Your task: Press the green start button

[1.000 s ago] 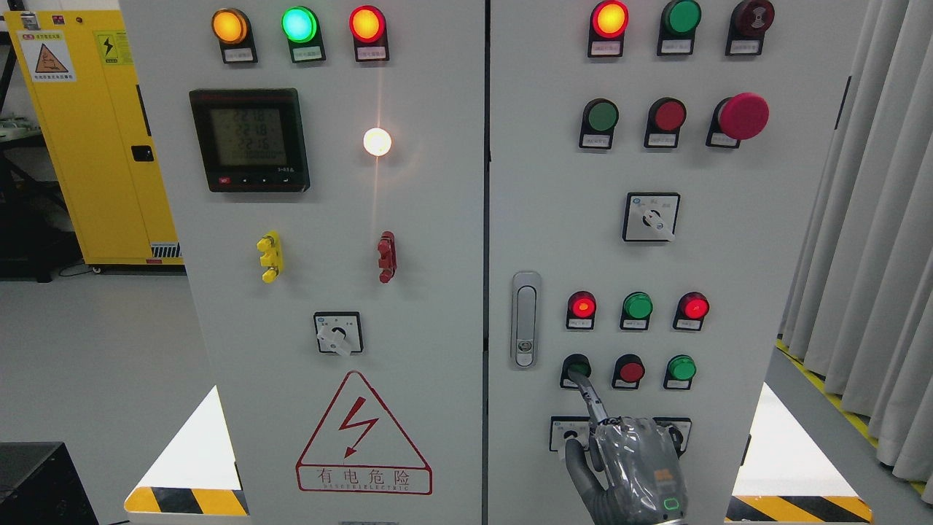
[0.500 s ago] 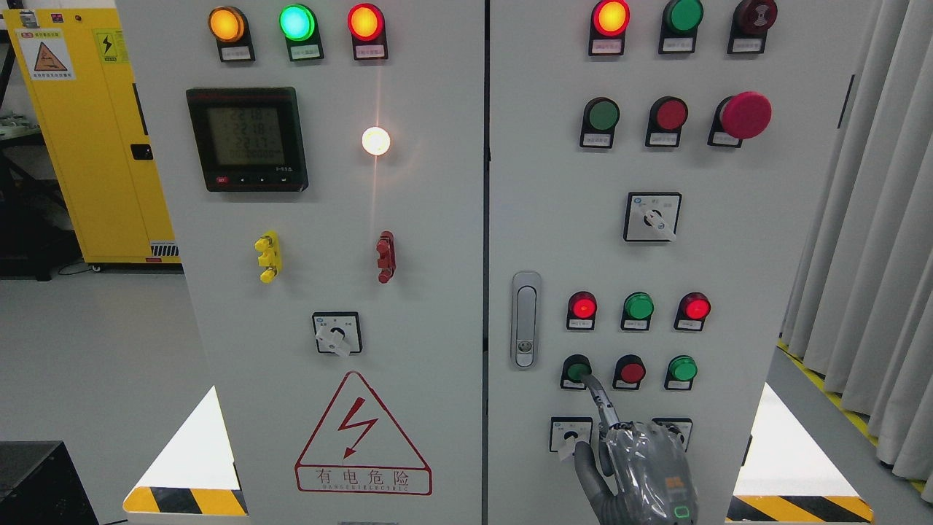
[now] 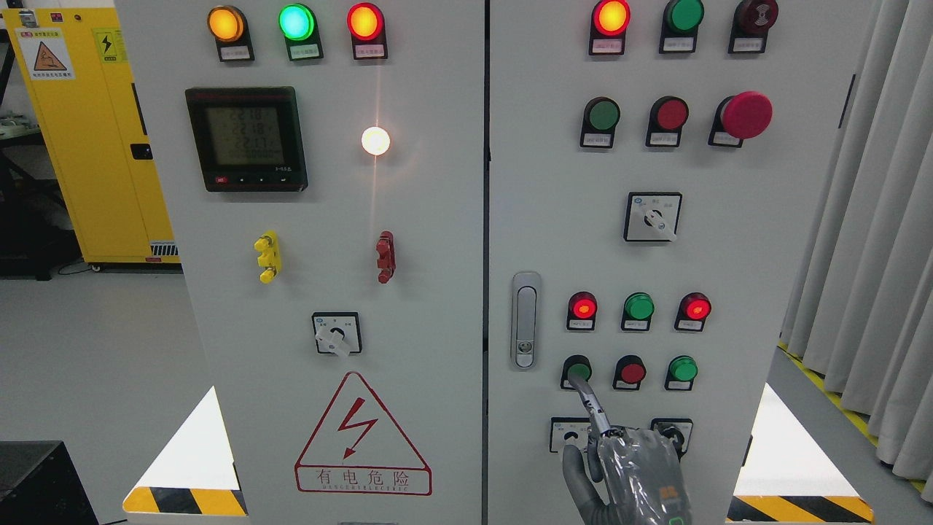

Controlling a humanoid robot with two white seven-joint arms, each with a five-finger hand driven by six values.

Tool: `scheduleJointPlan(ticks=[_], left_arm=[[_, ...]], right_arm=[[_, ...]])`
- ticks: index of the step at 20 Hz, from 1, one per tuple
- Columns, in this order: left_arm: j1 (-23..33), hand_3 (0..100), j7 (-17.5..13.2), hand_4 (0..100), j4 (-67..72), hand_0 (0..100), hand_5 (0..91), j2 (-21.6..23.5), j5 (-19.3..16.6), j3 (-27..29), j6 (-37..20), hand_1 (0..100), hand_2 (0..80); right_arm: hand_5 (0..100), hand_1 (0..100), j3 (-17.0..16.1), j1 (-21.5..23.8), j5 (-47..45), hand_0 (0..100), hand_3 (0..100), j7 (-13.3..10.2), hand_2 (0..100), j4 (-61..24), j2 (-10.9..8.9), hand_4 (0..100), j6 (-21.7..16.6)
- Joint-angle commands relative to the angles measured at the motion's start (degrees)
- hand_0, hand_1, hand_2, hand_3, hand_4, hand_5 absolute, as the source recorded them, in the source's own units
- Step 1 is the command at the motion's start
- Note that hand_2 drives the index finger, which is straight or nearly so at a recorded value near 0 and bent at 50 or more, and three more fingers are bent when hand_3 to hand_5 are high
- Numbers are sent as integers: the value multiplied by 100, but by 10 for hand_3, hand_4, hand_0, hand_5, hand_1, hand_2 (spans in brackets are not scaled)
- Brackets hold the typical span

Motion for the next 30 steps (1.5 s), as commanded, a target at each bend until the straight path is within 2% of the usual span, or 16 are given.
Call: scheduleJointPlan(ticks=[1,3,4,6,7,8,9,10,11,12,13,15,16,17,19,30], left_arm=[[1,0,-18,0,0,120,0,0,1,-7,2,556,0],[1,0,-18,0,0,120,0,0,1,-7,2,556,0],[1,0,-18,0,0,120,0,0,-7,1,2,556,0],[1,0,-18,0,0,120,0,0,1,-7,2,556,0],[1,0,-9,0,0,120,0,0,1,1,2,556,0],[1,0,-18,0,0,120,0,0,1,1,2,556,0],[1,0,-18,0,0,120,0,0,1,1,2,556,0],[1,0,-18,0,0,120,0,0,1,-7,2,556,0],[1,0,-18,0,0,120,0,0,-7,1,2,556,0],[1,0,-18,0,0,120,0,0,1,-7,2,556,0],[1,0,-18,0,0,120,0,0,1,1,2,556,0],[1,0,-18,0,0,120,0,0,1,-7,2,556,0],[1,0,-18,0,0,120,0,0,1,1,2,556,0],[1,0,-18,0,0,120,0,0,1,1,2,556,0],[1,0,-18,0,0,120,0,0,1,1,2,556,0],[1,0,-18,0,0,120,0,0,1,1,2,556,0]], right_arm=[[1000,890,291,316,-1198,798,996,-23,62,-430,88,1000,13],[987,889,326,544,-1874,815,903,-23,68,-544,88,972,-22],[926,886,396,676,-2286,816,849,-5,67,-623,70,909,-23],[819,852,519,931,-3173,787,644,47,67,-851,44,739,-14],[743,841,555,1019,-3526,789,562,48,66,-931,35,655,-14],[564,827,581,1098,-3799,802,395,48,51,-992,26,476,-14],[392,817,573,1151,-3967,805,284,48,13,-1028,26,339,-14],[392,817,573,1187,-4065,805,284,48,13,-1028,26,339,-14],[342,815,573,1204,-4153,807,243,48,0,-1028,26,285,-23],[336,814,590,1213,-4249,806,240,48,0,-1054,35,285,-23],[288,810,599,1248,-4363,810,194,56,0,-1098,35,245,-23],[66,757,809,1327,-4671,876,10,56,0,-1212,35,35,-14],[15,736,906,1406,-4716,852,0,82,0,-1291,35,0,21],[9,724,976,1494,-4725,783,0,144,0,-1327,35,0,21],[0,706,1064,1635,-4725,725,0,188,0,-1379,44,0,12],[0,671,1188,1916,-4725,610,0,188,0,-1476,35,0,-23]])
